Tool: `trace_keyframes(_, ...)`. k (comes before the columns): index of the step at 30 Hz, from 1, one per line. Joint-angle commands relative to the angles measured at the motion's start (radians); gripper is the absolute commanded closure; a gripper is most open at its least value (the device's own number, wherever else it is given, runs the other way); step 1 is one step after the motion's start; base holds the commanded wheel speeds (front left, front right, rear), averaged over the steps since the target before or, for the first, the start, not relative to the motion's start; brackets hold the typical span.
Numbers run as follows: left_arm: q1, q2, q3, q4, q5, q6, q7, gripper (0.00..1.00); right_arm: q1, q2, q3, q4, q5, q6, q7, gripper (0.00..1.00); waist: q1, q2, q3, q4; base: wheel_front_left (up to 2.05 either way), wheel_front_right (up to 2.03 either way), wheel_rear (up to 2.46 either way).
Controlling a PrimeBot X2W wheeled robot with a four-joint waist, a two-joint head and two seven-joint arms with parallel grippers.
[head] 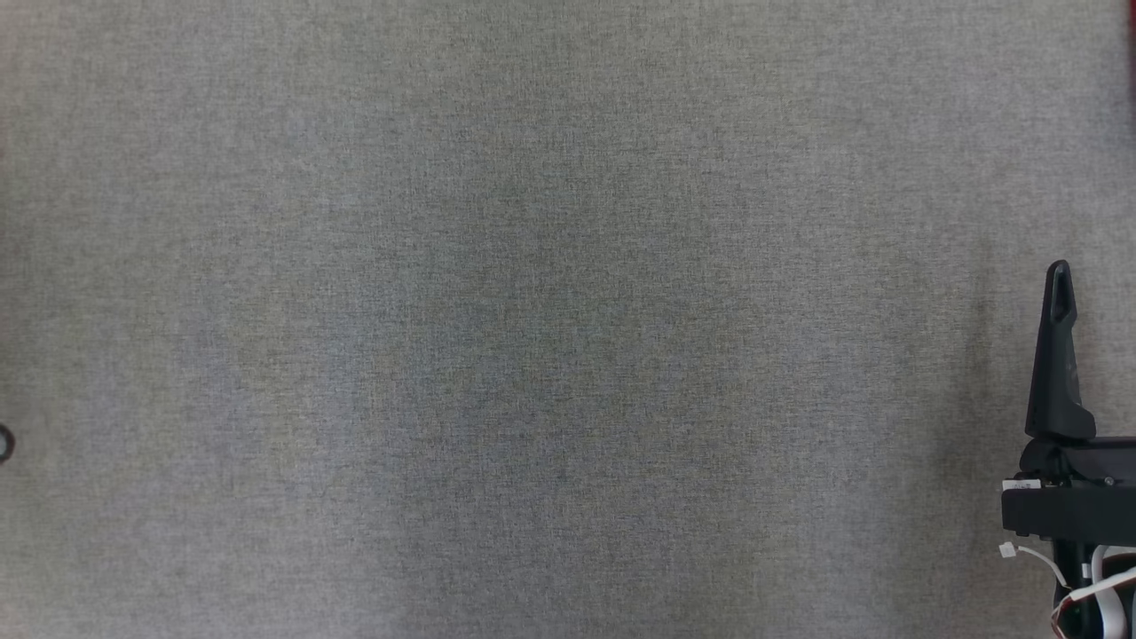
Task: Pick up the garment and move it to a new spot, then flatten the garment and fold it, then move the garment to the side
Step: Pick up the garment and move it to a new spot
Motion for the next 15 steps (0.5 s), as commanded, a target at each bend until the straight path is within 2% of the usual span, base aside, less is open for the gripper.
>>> trace_keyframes(1,-0.006,-0.003,-0.014,0.022,-0.019,0.002,0.028,0.0,0.005,-0.003,-0.003,-0.005,-0.003,-0.003,0.004,0.0,0.0,-0.0001,-0.003,0.0,0.0,0.0,0.0)
trace_keyframes(4,-0.006,-0.003,-0.014,0.059,-0.028,0.003,0.062,0.02,0.005,-0.004,0.0,-0.007,-0.004,-0.003,0.007,0.0,0.0,-0.0001,-0.006,-0.002,0.0,0.0,0.0)
trace_keyframes(5,-0.006,-0.004,-0.02,0.066,-0.03,0.003,0.067,0.45,0.003,-0.005,0.001,-0.008,-0.004,-0.003,0.007,0.0,0.0,-0.0001,-0.008,-0.002,0.0,0.0,0.0)
trace_keyframes(6,-0.009,-0.002,-0.022,0.071,-0.036,0.003,0.061,0.6,0.001,-0.007,0.002,-0.008,-0.004,-0.003,0.009,0.0,0.0,-0.0001,-0.01,-0.003,0.0,0.0,0.0)
trace_keyframes(7,-0.011,-0.003,-0.025,0.076,-0.039,0.003,0.054,1.0,0.0,-0.007,0.004,-0.008,-0.004,-0.003,0.011,0.0,0.0,-0.0001,-0.012,-0.002,0.0,0.0,0.0)
trace_keyframes(15,-0.034,-0.009,-0.054,0.082,-0.041,0.002,-0.041,1.0,0.008,-0.009,0.011,0.012,0.001,-0.003,0.009,0.0,0.0,-0.0001,-0.065,0.006,0.0,0.0,0.0)
